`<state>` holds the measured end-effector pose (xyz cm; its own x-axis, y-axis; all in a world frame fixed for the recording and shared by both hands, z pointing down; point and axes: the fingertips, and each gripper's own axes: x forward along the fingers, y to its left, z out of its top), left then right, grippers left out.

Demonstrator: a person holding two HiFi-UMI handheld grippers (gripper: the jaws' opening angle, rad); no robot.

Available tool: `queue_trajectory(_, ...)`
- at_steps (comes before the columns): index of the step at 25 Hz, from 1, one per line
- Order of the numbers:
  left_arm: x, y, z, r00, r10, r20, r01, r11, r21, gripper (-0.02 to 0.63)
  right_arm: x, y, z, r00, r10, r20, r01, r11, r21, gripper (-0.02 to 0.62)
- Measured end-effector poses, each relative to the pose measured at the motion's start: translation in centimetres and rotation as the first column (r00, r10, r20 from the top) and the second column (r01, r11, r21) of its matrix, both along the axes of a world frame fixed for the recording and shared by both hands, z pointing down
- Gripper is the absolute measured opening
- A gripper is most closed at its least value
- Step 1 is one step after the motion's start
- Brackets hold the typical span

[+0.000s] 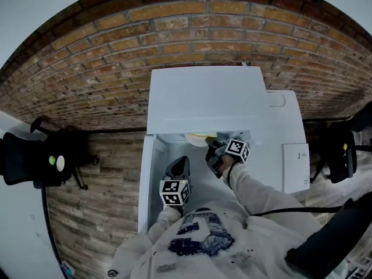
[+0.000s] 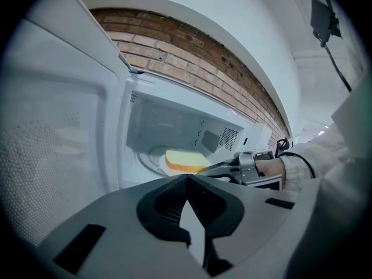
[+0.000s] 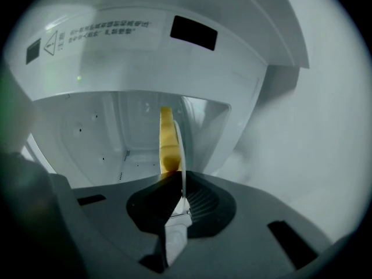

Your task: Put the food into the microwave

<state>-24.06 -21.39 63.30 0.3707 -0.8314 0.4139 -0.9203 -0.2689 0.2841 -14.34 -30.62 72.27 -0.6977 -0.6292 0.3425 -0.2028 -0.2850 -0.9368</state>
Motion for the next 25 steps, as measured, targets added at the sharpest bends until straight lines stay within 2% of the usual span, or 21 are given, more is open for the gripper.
queue_trajectory(11,0.5,0.3,0.1,1.0,0.026,-0.006,-0.026,1.0,-0.011,0.008,0.3,-0.2,-0.3,1.0,0.024,0.015,-0.024,1.0,0.017,0.028)
queue_trajectory(16,0.7,0.5,0.3,1.0,0.029,-0.01,-0.029,0.999,-0.016,0.008,0.2,0.1,-0.6,0.999,0.009,0.032,-0.01,1.0,0.028,0.081)
queue_trajectory(25,1.2,0.8,0.1,0.999,0.037,-0.017,-0.037,0.999,-0.011,0.008,0.4,1.9,-1.5,0.998,-0.011,0.06,0.01,1.0,0.024,0.083)
